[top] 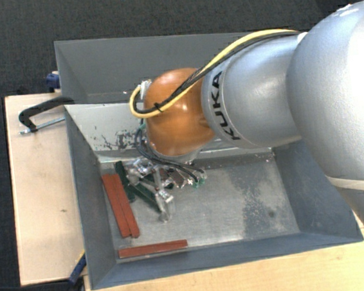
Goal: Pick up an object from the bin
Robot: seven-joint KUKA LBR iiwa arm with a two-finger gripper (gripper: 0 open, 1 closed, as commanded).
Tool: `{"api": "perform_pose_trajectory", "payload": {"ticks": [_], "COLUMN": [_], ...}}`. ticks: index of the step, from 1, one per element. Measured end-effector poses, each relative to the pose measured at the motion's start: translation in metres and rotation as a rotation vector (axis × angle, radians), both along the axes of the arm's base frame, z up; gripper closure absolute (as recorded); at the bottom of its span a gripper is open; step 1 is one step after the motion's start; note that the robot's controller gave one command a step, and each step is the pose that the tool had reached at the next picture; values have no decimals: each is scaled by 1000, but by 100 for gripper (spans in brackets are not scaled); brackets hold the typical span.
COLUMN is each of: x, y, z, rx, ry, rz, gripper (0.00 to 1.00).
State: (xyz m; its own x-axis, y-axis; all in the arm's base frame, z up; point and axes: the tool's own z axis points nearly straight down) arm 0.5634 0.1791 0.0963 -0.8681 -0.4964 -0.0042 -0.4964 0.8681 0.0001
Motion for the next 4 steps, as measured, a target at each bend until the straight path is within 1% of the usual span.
{"api": "perform_pose_trajectory", "payload": {"ticks": [1, 2, 3, 4], "x": [19, 19, 10, -12], "y": [37, 37, 35, 14], "z": [-18, -18, 28, 55], "rx": [10, 10, 1, -2], "ry": [-20, -19, 2, -1], "rz": [205, 206, 222, 465], "gripper": [100, 100, 100, 100]}}
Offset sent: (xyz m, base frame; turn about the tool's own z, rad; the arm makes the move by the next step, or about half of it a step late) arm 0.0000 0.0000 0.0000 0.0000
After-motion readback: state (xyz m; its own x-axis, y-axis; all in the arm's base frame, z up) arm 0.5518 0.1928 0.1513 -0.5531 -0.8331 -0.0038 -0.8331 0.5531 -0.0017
